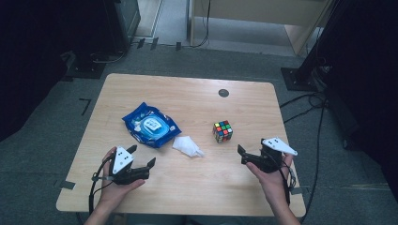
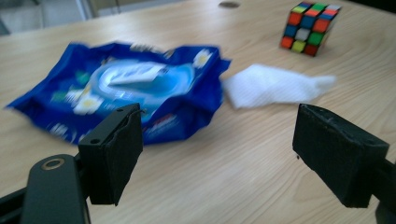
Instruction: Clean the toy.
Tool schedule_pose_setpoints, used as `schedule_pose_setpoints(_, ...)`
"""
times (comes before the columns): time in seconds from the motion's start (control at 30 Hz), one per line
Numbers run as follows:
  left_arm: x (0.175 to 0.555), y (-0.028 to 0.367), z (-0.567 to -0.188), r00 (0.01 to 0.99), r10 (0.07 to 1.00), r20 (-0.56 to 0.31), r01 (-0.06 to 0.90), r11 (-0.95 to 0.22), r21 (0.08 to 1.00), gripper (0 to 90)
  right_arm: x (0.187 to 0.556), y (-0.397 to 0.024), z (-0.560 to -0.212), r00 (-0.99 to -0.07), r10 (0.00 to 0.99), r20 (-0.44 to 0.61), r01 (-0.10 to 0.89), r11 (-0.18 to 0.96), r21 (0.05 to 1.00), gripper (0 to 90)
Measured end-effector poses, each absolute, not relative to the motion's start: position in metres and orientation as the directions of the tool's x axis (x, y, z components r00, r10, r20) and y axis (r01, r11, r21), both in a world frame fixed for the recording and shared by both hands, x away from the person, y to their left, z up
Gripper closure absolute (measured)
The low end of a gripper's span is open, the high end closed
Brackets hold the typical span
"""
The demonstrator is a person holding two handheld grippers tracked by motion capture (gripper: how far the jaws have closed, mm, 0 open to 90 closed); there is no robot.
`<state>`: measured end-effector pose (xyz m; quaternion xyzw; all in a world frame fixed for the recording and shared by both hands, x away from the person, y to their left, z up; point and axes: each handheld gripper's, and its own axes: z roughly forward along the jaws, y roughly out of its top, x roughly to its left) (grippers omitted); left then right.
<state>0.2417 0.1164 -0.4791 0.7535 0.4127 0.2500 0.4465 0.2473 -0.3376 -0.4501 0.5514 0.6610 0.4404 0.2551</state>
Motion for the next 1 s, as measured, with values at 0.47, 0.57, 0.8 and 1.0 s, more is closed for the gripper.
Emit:
schedule_pose_setpoints(0.47,0.229,0.182,-0.505,0.398,0.917,0.0,0.506,-0.22,0.834,16.5,0.215,-0.369,-0.476,-0.216,0.967,0.133,0.545,0.006,0.839,2.8)
schedule_pose_setpoints(0.57,0.225,0.194,-0.505,0.374,0.927,0.008,0.517,-0.216,0.828,16.5,0.21,-0.38,-0.484,-0.19,0.974,0.123,0.563,0.006,0.826,2.8)
schedule_pose_setpoints(0.8,0.217,0.215,-0.509,0.338,0.941,0.021,0.543,-0.213,0.812,16.5,0.198,-0.402,-0.493,-0.145,0.98,0.133,0.587,-0.023,0.81,2.9)
schedule_pose_setpoints(1.0,0.217,0.228,-0.511,0.305,0.952,0.014,0.572,-0.195,0.797,16.4,0.185,-0.423,-0.506,-0.11,0.988,0.107,0.619,-0.017,0.786,3.2)
